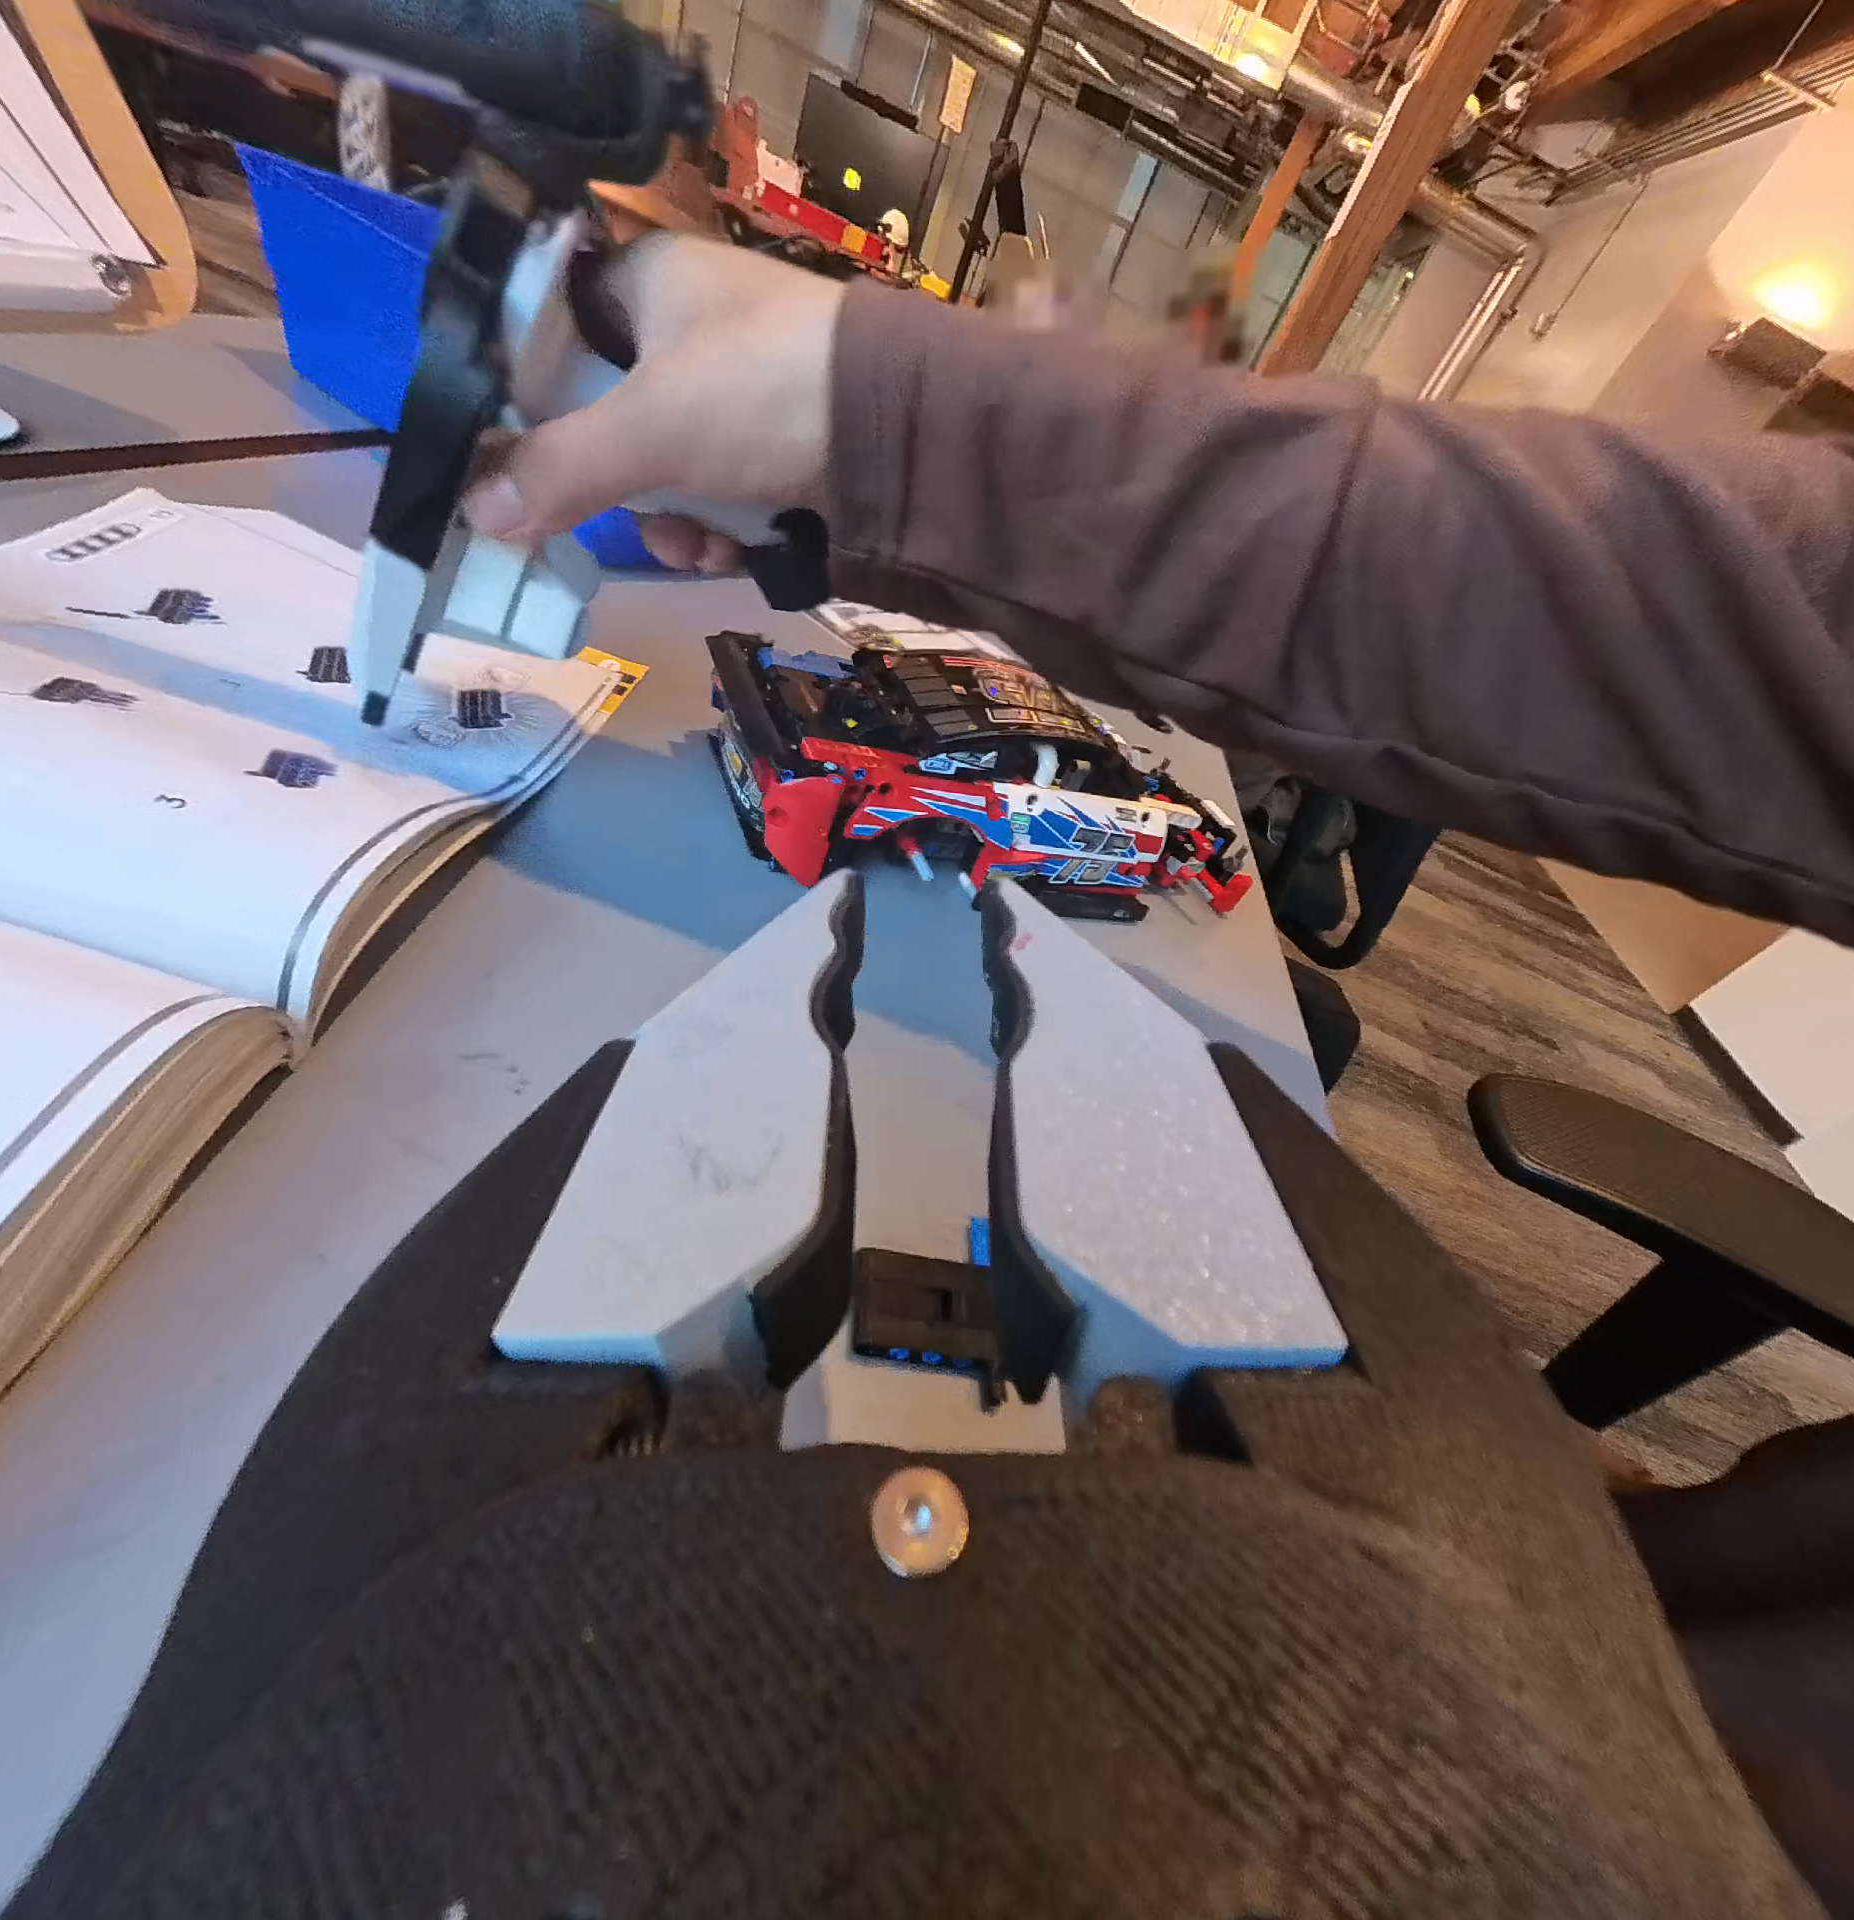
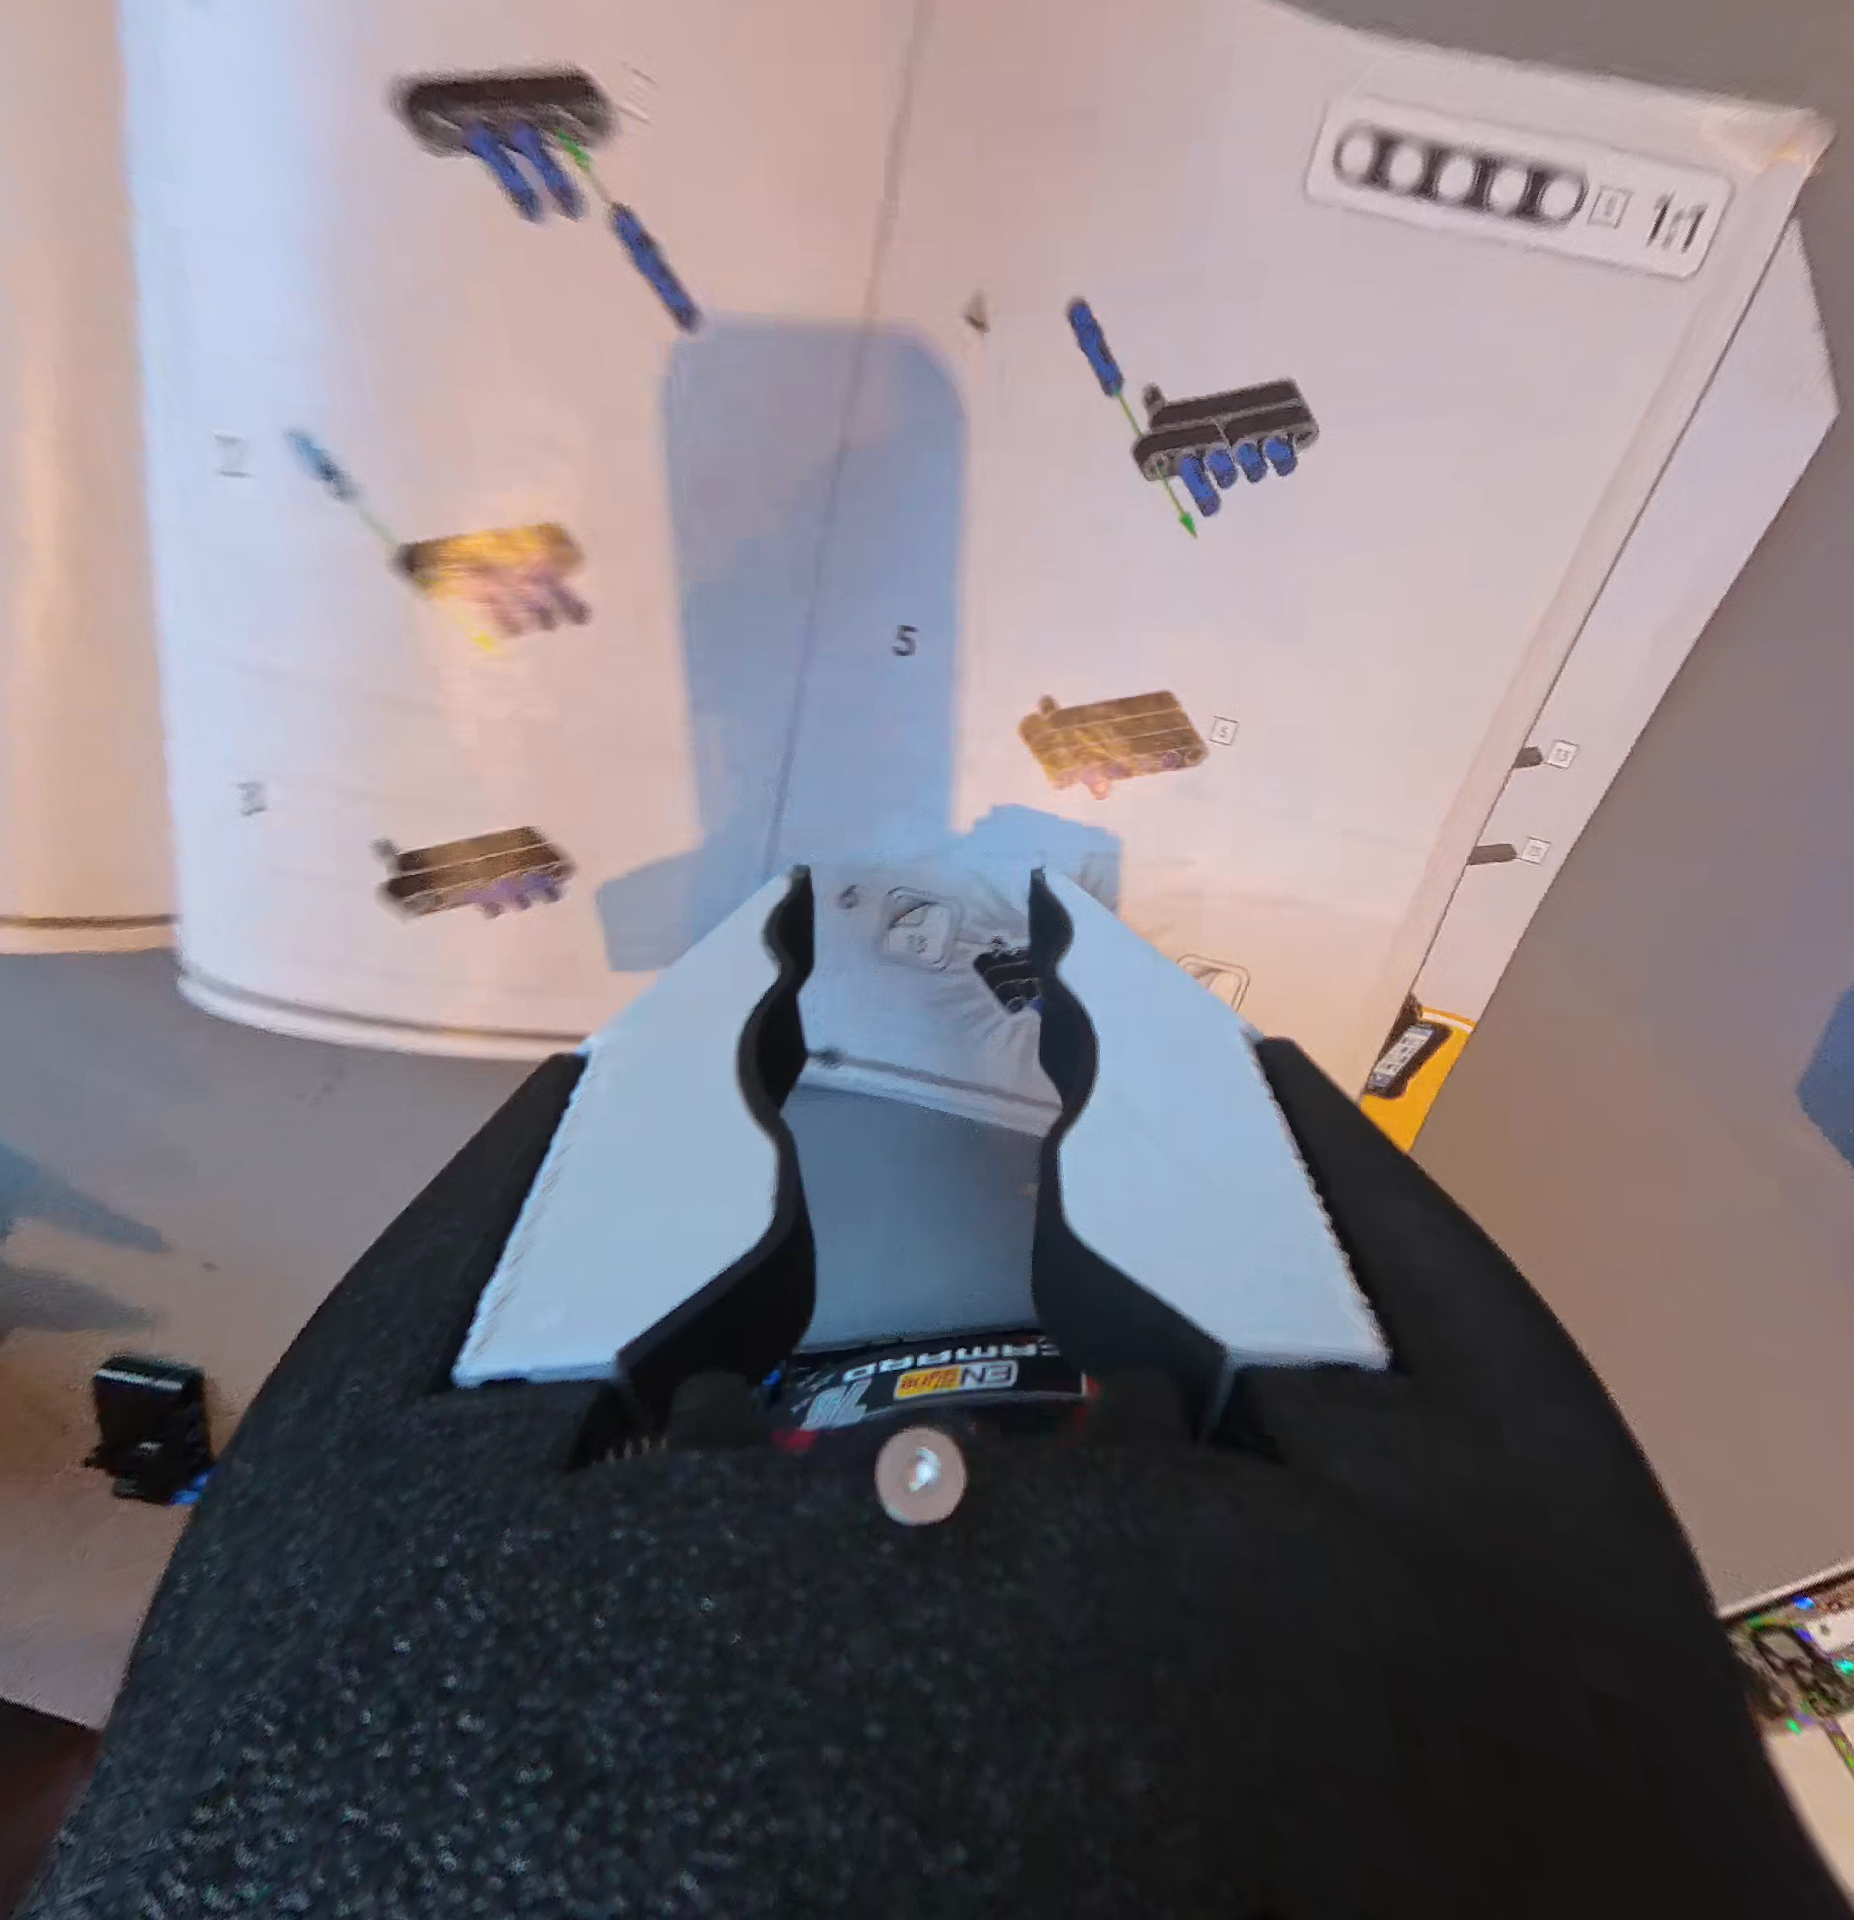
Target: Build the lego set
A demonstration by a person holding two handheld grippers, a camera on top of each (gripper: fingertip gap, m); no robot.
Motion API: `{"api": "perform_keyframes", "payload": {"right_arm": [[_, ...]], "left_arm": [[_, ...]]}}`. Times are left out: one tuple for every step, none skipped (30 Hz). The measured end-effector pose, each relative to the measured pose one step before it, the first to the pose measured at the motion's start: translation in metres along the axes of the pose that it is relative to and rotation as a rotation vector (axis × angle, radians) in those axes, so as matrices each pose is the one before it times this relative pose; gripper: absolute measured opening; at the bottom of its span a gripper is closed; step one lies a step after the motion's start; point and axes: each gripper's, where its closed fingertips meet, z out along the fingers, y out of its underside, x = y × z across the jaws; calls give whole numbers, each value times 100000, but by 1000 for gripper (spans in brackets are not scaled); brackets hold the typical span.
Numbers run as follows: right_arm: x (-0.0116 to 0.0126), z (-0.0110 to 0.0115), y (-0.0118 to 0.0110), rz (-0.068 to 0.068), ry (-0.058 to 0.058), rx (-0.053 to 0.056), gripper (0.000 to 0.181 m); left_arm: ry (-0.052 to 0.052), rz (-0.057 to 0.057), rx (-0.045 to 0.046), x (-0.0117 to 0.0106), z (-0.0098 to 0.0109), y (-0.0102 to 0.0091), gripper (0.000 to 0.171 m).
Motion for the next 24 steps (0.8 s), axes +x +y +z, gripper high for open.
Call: {"api": "perform_keyframes", "payload": {"right_arm": [[-626, -1066, -187, -1438, -1184, 5094, 44], [-877, -1449, -160, -2180, -1857, 6162, 45], [-1123, -1800, -90, -2642, -2432, 6982, 47], [-1269, -2135, 36, -2839, -2452, 7248, 50], [-1181, -2451, 209, -2710, -1334, 6954, 50], [-935, -2732, 373, -2318, 239, 6407, 50], [-568, -2968, 469, -1709, 1854, 5949, 51], [-57, -3187, 497, -1063, 3731, 5821, 53], [469, -3315, 520, -221, 5178, 5897, 55], [869, -3340, 490, 1129, 5471, 6278, 55], [1131, -3250, 430, 2904, 4934, 7057, 57], [1285, -3037, 400, 4411, 4127, 7506, 58], [1477, -2758, 535, 4908, 3997, 6751, 60], [1745, -2414, 833, 4732, 4650, 4934, 60], [1961, -2002, 1190, 4681, 4934, 2988, 60], [2002, -1531, 1577, 4894, 4202, 834, 61], [1903, -1051, 1989, 4847, 2975, -1878, 62], [1756, -631, 2199, 4303, 1994, -3701, 65], [1688, -344, 2153, 3689, 1976, -4023, 67], [1498, -150, 1952, 3075, 1838, -3512, 70], [1046, -26, 1639, 2549, 648, -2298, 71], [484, 20, 1243, 2056, -904, -375, 71], [30, 10, 828, 1303, -1850, 1770, 70], [-310, -3, 507, -24, -2163, 3474, 68]], "left_arm": [[-326, -343, 628, -141, -142, -187, 20], [-374, -305, 728, -129, -157, -203, 20], [-368, -267, 835, -87, -161, -233, 20], [-195, -71, 951, -38, -154, -235, 20], [-255, 36, 677, -18, -116, -168, 20], [-201, 225, 329, 8, -71, -114, 20], [-205, 518, 85, 17, -39, -51, 20], [-493, 725, -154, -9, 1, 31, 20], [-451, 770, -343, -4, 44, 63, 20], [23, 826, -636, 85, 64, 120, 20], [-33, 1008, -801, 106, 98, 141, 20], [-75, 1318, -764, 136, 105, 163, 20], [5, 1908, -878, 192, 123, 168, 21], [-19, 2777, -953, 237, 130, 181, 21], [-158, 3303, -866, 246, 144, 213, 21], [1, 3592, -1023, 275, 114, 257, 21], [-32, 3082, -1315, 321, 36, 278, 21], [179, 1284, -1038, 470, -152, 113, 21], [453, -74, 62, 667, -399, -205, 22], [797, -172, 1679, 917, -651, -561, 24], [1180, 237, 2267, 1173, -890, -724, 24], [1243, 1341, 1522, 1303, -1087, -712, 25], [-49, 2103, 535, 1181, -1328, -673, 27], [-2362, 2565, 410, 857, -1635, -718, 28]]}}
